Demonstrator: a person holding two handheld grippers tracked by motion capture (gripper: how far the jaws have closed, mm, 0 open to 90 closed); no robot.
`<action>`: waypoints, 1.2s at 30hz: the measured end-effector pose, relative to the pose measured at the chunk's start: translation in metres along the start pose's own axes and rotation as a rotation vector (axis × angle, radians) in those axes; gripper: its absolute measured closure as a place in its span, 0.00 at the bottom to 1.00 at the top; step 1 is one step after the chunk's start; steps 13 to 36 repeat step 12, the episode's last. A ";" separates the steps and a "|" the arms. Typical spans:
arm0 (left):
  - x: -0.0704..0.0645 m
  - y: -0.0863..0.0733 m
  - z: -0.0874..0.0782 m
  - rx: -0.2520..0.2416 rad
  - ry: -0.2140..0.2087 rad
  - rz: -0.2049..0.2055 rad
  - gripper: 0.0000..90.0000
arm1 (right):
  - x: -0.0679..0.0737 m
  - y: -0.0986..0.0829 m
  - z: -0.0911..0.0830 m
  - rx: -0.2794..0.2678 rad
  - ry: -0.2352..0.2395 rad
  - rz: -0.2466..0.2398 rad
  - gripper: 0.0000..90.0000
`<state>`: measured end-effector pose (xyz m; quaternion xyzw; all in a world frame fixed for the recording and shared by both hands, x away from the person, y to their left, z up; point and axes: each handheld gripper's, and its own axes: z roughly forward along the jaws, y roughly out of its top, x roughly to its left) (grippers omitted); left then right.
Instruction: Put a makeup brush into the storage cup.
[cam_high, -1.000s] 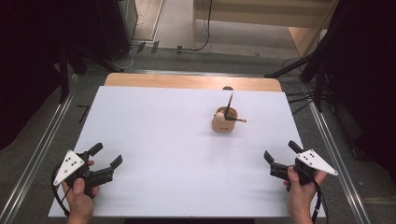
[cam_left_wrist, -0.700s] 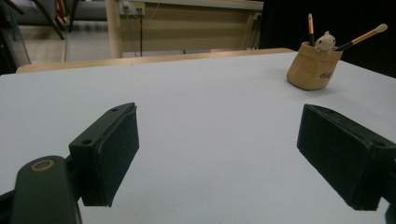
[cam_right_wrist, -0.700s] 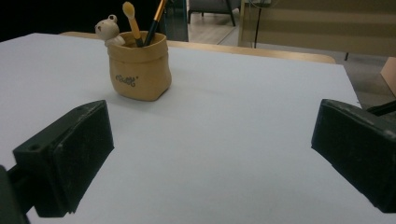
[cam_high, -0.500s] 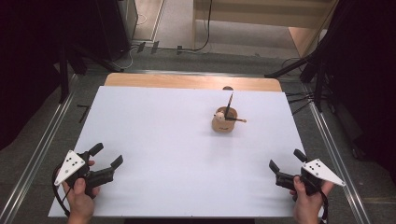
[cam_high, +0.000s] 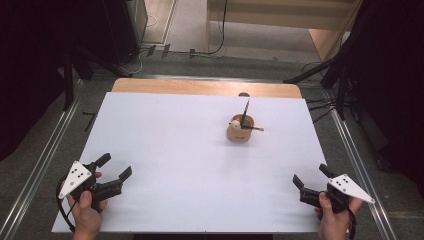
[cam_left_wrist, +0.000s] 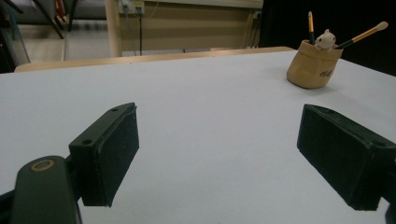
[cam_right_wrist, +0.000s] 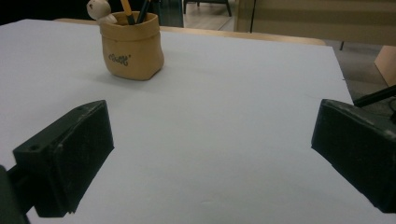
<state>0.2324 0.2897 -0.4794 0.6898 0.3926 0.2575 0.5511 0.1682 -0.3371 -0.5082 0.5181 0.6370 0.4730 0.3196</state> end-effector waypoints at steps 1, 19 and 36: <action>0.000 0.000 0.000 0.000 0.000 -0.001 0.14 | 0.000 0.000 0.000 0.002 0.000 -0.002 0.00; 0.000 0.000 0.000 0.001 -0.001 0.004 0.14 | -0.001 -0.001 0.001 -0.006 0.003 0.005 0.00; 0.000 0.000 0.000 0.001 -0.001 0.004 0.14 | -0.001 -0.001 0.001 -0.006 0.003 0.005 0.00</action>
